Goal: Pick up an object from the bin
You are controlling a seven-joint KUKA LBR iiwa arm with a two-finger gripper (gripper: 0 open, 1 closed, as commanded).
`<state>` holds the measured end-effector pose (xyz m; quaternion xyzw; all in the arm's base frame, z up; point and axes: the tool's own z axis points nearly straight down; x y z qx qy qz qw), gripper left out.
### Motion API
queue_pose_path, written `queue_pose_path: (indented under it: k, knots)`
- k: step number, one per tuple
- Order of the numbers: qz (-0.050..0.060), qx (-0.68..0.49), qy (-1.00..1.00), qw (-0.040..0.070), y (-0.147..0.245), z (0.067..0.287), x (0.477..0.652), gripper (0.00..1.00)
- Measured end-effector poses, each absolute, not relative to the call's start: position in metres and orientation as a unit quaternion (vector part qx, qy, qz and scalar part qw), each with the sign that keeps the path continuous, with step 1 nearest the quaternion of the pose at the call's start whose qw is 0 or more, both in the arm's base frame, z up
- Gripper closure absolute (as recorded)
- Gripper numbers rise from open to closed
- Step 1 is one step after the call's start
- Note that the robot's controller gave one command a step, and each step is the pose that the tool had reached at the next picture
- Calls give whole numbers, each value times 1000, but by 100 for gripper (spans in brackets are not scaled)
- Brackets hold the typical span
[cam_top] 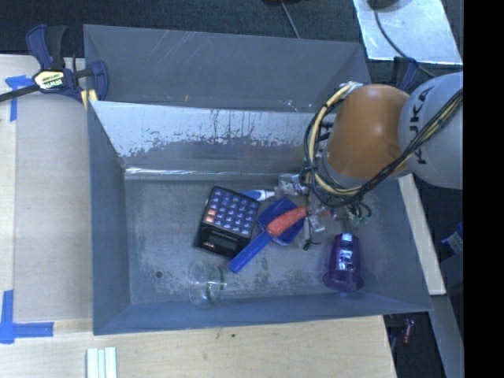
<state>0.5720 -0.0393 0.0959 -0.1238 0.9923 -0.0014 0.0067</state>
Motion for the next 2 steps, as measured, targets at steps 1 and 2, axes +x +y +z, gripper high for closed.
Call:
queue_pose_path:
  k: [1,2]
  knots:
    - [-1,-208,978,4,-37,71,551,100]
    - [-1,-208,978,4,-37,71,551,100]
